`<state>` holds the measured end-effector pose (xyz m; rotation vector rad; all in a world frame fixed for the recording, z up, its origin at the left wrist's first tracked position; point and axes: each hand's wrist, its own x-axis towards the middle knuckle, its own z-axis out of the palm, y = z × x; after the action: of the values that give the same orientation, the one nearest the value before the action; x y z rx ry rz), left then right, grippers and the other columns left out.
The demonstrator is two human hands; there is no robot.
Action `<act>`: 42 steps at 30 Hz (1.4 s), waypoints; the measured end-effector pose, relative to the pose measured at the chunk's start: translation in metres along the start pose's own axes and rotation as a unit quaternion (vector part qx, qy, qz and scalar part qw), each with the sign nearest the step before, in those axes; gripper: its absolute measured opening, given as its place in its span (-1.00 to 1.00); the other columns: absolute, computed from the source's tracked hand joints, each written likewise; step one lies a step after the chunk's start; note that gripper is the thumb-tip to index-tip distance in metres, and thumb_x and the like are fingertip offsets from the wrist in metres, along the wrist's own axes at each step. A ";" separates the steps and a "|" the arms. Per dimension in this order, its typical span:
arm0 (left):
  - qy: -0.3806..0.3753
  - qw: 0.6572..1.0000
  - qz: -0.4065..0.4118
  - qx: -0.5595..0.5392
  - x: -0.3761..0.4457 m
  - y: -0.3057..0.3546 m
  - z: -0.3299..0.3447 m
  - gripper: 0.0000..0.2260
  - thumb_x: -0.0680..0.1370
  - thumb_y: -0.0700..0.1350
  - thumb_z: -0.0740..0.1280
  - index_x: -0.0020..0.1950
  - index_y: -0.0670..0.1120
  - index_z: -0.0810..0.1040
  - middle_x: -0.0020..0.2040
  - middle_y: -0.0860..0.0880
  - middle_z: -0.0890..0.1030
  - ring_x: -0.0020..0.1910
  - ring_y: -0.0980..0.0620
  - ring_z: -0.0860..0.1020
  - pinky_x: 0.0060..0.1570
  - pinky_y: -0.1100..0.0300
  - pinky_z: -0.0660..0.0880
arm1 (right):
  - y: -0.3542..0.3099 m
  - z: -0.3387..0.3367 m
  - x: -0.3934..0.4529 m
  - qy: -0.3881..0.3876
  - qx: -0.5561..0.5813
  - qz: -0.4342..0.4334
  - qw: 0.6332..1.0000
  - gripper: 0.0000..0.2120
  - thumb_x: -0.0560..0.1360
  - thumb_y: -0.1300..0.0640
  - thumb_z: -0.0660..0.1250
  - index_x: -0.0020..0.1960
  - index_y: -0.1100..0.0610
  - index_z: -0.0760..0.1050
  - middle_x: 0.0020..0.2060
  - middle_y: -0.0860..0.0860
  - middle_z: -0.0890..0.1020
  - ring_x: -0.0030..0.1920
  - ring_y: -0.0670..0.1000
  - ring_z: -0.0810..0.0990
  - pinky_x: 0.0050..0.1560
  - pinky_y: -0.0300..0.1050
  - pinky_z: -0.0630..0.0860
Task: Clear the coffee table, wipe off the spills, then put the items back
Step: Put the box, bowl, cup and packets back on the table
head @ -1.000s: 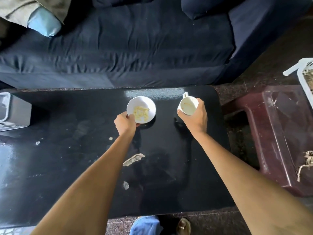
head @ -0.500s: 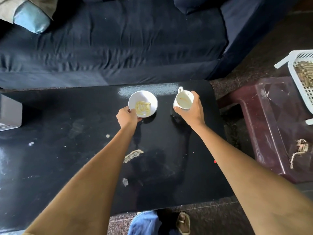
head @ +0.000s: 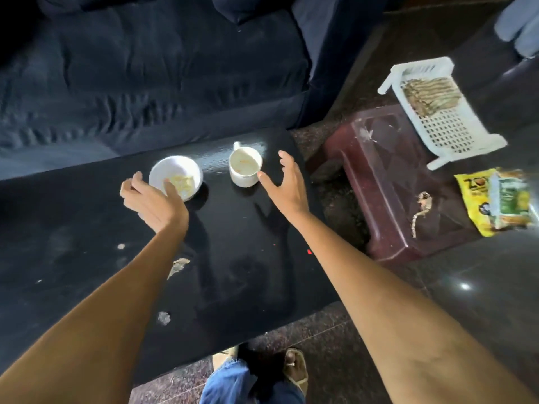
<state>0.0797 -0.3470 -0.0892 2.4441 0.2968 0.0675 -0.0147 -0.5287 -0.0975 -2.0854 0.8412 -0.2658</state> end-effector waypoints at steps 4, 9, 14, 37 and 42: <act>-0.050 0.991 0.119 0.029 -0.030 0.035 0.008 -0.54 0.56 -0.11 0.23 0.43 -0.19 0.25 0.42 -0.19 0.24 0.34 -0.23 0.26 0.27 -0.03 0.23 | 0.015 -0.048 -0.014 0.070 -0.001 -0.033 0.997 -0.50 0.48 0.05 0.35 0.36 0.19 0.33 0.26 0.12 0.47 0.26 0.11 0.44 0.25 0.02 0.40; -0.105 0.974 0.197 0.023 -0.095 0.090 0.022 -0.60 0.56 -0.11 0.22 0.39 -0.18 0.31 0.39 -0.18 0.28 0.34 -0.22 0.25 0.23 -0.08 0.24 | 0.039 -0.122 -0.035 0.146 -0.041 -0.072 0.986 -0.61 0.50 0.09 0.34 0.27 0.23 0.42 0.15 0.12 0.55 0.14 0.12 0.53 0.13 0.04 0.48; -0.165 0.954 0.250 0.022 -0.158 0.128 0.040 -0.64 0.58 -0.14 0.21 0.34 -0.22 0.35 0.35 -0.23 0.33 0.32 -0.22 0.28 0.27 -0.02 0.19 | 0.069 -0.191 -0.053 0.196 -0.062 -0.095 0.974 -0.67 0.51 0.10 0.30 0.21 0.25 0.46 0.09 0.12 0.58 0.07 0.11 0.55 0.09 0.02 0.51; -0.473 0.863 0.169 -0.052 -0.387 0.285 0.164 -0.74 0.59 0.04 0.19 0.06 -0.14 0.52 0.08 -0.13 0.56 0.09 -0.09 0.53 0.13 0.12 0.44 | 0.234 -0.407 -0.033 0.181 -0.037 0.202 0.962 -0.41 0.51 -0.18 0.22 0.39 0.16 0.30 0.33 0.15 0.37 0.35 0.13 0.31 0.32 0.11 0.31; -0.515 0.849 0.080 -0.090 -0.408 0.301 0.183 -0.35 0.46 0.30 0.25 0.36 -0.15 0.36 0.28 -0.12 0.46 0.22 -0.11 0.50 0.20 -0.05 0.49 | 0.250 -0.411 -0.018 0.165 0.034 0.264 0.950 -0.49 0.60 -0.13 0.04 0.41 0.17 0.28 0.31 0.17 0.44 0.30 0.16 0.42 0.29 0.08 0.36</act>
<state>-0.2357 -0.7805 -0.0310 1.9696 -0.3813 -1.0591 -0.3361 -0.8822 -0.0367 -1.6930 1.5309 -0.3485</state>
